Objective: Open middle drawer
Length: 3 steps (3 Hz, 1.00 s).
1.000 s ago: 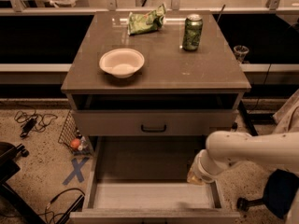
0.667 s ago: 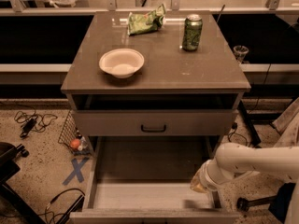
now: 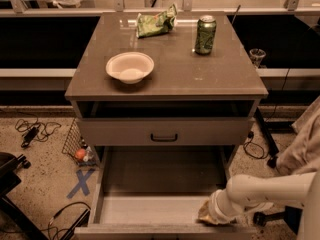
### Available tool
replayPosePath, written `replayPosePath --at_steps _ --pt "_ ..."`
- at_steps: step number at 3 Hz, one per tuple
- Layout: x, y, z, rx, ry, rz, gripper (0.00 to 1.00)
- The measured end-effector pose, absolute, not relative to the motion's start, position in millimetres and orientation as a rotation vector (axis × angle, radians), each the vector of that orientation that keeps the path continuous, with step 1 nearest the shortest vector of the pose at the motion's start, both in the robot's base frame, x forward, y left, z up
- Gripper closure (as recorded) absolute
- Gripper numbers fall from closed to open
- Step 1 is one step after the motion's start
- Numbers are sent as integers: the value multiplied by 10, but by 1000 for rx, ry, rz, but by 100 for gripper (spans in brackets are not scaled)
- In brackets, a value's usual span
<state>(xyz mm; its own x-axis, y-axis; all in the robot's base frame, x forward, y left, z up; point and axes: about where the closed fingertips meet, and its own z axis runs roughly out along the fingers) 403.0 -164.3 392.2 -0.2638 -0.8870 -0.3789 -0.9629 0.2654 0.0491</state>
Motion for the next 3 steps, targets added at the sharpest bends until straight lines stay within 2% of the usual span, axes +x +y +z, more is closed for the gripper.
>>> replayPosePath --at_steps 2,3 --pt "3805 -1551 3912 -1752 2268 368 100" --pt "3775 -1537 3919 -1763 2269 366 97"
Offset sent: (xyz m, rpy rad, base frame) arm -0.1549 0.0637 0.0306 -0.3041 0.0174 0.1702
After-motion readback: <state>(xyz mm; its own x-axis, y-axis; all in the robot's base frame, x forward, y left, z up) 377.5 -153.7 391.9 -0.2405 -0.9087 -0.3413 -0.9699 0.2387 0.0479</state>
